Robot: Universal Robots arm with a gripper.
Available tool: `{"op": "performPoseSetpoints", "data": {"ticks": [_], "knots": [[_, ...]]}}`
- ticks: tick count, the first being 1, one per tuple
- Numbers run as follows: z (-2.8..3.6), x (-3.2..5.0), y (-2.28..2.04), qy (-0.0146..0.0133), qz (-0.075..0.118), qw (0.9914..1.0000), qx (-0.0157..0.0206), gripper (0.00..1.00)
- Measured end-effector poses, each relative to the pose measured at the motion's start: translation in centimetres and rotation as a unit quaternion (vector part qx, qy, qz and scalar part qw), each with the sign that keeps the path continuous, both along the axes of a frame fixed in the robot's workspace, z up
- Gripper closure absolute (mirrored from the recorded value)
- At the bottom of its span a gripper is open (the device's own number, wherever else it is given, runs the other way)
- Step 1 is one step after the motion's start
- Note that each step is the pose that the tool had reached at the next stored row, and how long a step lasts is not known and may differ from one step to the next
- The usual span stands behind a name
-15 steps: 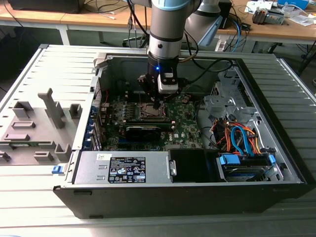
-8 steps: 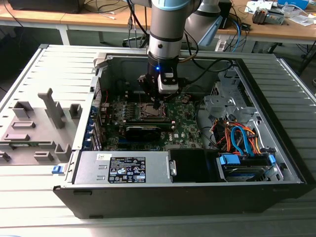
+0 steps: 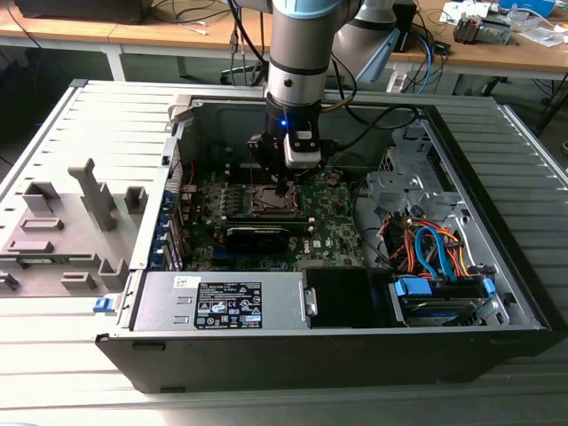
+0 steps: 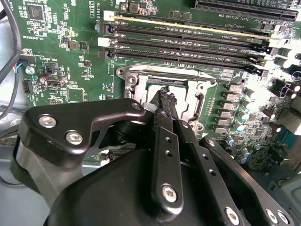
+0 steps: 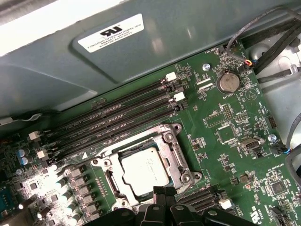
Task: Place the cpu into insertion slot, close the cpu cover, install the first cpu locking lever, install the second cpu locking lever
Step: 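Install the first cpu locking lever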
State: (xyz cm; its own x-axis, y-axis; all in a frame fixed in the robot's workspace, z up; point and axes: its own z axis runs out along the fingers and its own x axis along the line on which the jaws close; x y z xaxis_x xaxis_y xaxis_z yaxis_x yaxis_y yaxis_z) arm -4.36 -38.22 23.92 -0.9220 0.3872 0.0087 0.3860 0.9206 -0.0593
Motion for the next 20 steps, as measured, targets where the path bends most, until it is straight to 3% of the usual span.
{"op": "performPoseSetpoints", "data": {"ticks": [20], "knots": [[0.00,0.00,0.00,0.0000,0.011,0.99994,0.0000,0.89]]}}
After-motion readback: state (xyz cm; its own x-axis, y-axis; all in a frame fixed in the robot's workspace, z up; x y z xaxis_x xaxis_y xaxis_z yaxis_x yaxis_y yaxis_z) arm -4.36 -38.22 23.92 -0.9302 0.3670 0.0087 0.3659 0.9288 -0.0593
